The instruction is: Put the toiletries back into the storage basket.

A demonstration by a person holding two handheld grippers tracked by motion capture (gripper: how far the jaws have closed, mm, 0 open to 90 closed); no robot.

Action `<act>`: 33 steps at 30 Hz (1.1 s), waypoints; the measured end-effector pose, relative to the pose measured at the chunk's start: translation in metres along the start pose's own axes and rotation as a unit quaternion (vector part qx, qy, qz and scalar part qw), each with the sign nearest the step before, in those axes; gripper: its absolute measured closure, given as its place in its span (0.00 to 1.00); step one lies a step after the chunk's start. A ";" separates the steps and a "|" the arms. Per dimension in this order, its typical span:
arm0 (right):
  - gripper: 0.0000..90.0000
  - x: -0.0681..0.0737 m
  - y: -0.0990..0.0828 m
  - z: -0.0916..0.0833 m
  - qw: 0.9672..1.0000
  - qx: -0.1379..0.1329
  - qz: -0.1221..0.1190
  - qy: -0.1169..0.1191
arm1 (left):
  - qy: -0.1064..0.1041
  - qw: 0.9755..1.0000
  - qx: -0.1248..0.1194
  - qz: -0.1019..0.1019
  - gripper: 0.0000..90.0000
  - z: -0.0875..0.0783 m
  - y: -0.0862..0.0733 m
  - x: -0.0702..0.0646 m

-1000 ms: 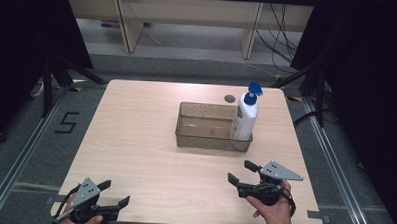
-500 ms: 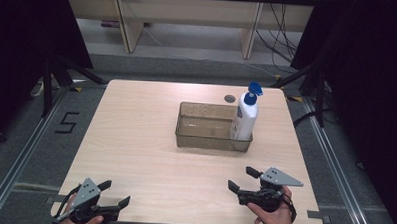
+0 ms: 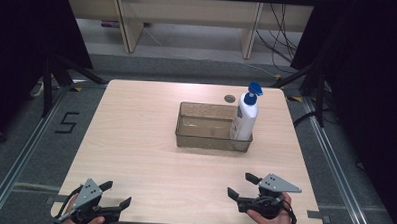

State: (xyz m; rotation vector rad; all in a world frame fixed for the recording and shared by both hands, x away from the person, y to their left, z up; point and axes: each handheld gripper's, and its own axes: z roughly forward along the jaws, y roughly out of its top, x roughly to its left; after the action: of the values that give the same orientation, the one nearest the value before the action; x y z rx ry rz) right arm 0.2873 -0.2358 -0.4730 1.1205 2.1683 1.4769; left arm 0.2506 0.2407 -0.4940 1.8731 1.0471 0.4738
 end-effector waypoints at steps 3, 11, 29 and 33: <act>0.18 0.000 -0.002 -0.001 1.000 0.007 -0.001 -0.001 | -0.001 1.000 0.000 0.000 0.17 0.000 0.000 0.000; 0.18 0.002 -0.009 -0.004 1.000 0.023 -0.010 -0.006 | 0.000 1.000 0.003 -0.001 0.16 0.001 -0.001 0.001; 0.17 0.002 -0.024 -0.021 0.999 0.042 0.003 -0.016 | -0.001 1.000 0.007 -0.001 0.17 0.003 -0.001 -0.001; 0.17 0.002 -0.026 -0.022 0.999 0.042 -0.003 -0.018 | -0.004 1.000 0.004 -0.001 0.17 0.004 -0.002 -0.002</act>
State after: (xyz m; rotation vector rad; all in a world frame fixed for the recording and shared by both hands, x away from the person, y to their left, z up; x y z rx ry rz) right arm 0.2610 -0.2537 -0.4860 1.1585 2.2265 1.3635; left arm 0.2515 0.2375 -0.4971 1.8802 1.0465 0.4618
